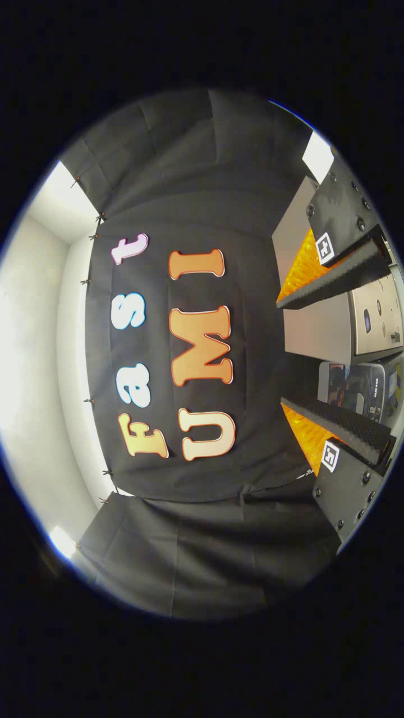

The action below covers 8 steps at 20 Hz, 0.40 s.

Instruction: Put the clothes into the washing machine and then close the washing machine lid.

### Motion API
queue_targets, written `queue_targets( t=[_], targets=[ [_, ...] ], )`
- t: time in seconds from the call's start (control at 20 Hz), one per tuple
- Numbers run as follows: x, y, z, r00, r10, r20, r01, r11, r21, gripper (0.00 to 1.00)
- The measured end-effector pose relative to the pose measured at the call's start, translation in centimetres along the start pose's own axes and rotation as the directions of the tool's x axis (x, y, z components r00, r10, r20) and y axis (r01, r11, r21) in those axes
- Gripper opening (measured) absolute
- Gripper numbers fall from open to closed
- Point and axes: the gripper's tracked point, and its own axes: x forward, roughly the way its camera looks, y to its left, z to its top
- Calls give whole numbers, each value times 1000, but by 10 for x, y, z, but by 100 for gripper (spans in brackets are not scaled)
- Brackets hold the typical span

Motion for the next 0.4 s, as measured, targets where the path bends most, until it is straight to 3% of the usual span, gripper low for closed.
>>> queue_targets(
  t=[0.4],
  targets=[
    [-63,-75,8,998,-49,26,50,998,-24,98]
  ],
)
